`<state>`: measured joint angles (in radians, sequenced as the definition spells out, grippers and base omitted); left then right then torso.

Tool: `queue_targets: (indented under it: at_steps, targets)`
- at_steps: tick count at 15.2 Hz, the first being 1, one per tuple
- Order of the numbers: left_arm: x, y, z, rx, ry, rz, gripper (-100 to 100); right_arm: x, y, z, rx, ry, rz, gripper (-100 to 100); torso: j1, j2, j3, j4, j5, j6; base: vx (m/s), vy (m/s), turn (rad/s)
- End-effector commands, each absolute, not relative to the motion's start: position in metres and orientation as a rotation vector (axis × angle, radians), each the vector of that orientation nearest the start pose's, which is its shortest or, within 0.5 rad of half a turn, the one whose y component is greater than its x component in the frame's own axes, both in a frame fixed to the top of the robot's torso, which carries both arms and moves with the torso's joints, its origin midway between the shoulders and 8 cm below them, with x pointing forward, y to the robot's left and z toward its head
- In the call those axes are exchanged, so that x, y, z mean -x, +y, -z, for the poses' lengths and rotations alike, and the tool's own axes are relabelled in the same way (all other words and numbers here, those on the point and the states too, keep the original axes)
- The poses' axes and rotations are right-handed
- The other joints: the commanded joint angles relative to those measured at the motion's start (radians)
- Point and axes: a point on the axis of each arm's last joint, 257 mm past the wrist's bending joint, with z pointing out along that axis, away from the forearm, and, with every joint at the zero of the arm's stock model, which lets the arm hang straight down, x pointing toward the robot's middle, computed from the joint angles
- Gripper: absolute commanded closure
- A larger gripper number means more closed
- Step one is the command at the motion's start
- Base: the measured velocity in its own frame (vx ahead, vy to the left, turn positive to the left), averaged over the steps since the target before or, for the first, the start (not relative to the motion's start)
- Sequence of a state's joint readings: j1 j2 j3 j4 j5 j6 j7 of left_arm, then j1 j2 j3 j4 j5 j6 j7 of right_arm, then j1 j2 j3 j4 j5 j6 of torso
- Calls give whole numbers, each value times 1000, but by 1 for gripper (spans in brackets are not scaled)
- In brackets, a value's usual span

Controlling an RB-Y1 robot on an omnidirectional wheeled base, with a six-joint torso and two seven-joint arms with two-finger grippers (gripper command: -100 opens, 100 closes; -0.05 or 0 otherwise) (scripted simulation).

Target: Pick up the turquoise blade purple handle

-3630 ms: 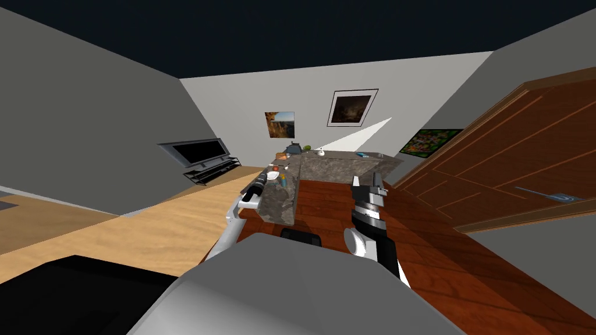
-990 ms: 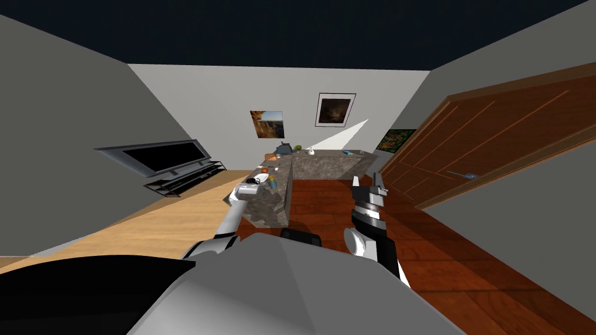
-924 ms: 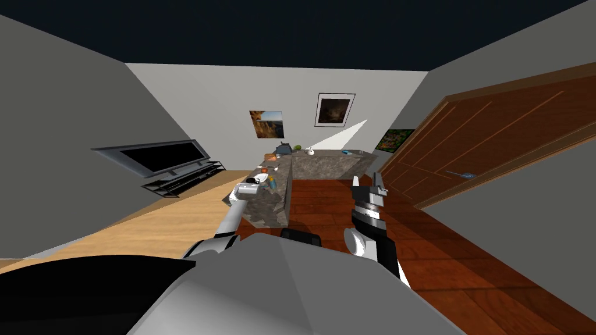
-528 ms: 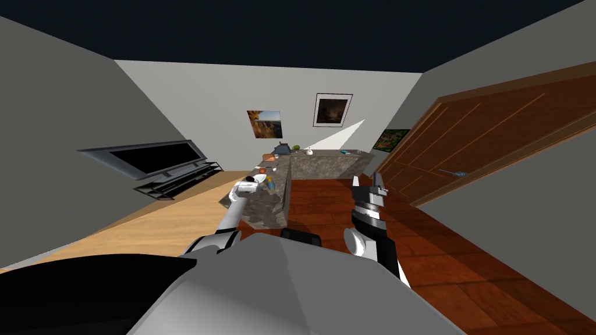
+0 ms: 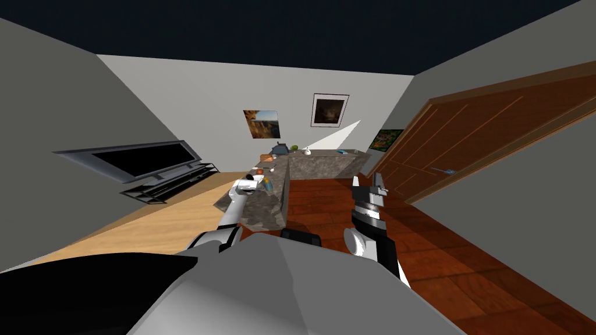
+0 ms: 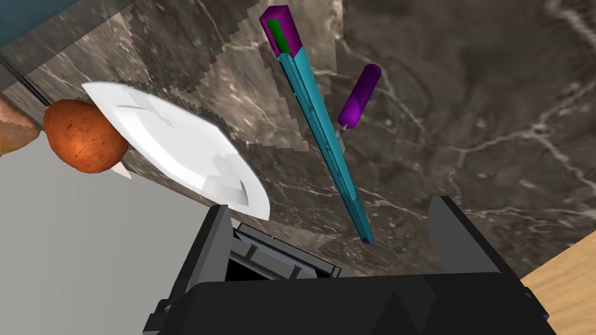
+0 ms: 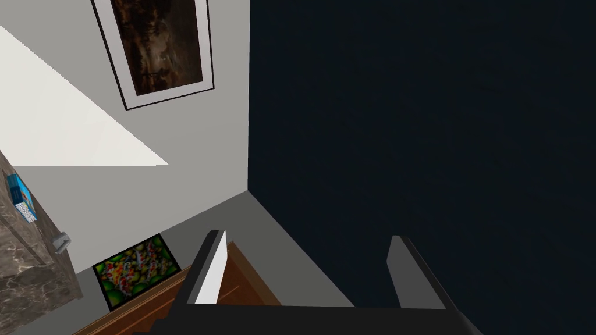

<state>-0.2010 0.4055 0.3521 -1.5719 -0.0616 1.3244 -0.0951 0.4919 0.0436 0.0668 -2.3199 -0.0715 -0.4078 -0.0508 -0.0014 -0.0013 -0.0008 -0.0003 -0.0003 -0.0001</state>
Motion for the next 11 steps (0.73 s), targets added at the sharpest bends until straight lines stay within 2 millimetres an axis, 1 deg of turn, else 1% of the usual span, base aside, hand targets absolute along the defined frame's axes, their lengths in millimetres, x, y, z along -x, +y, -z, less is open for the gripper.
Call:
queue_targets:
  at_steps: [1, 9, 10, 11]
  targets:
    - [-418, 540, 310, 1940, 1582, -46, -100, -353, -269, -27, -796, 548, -1457, 0, 0, 0, 0, 0, 0, 0, 26, -19, -57]
    - [-396, 537, 324, 2055, 1625, -132, -100, -353, -269, -27, -796, 548, -1457, 0, 0, -1, 0, 0, 0, 0, 27, -14, -45]
    - [-400, 538, 321, 2036, 1616, -117, -100, -353, -269, -27, -796, 548, -1457, 0, 0, 0, 0, 0, 0, 0, 0, -6, 12]
    - [-399, 538, 329, 2039, 1621, -120, -100, -353, -269, -27, -796, 548, -1457, 0, 1, 1, 0, 0, 0, 0, 0, 0, 0]
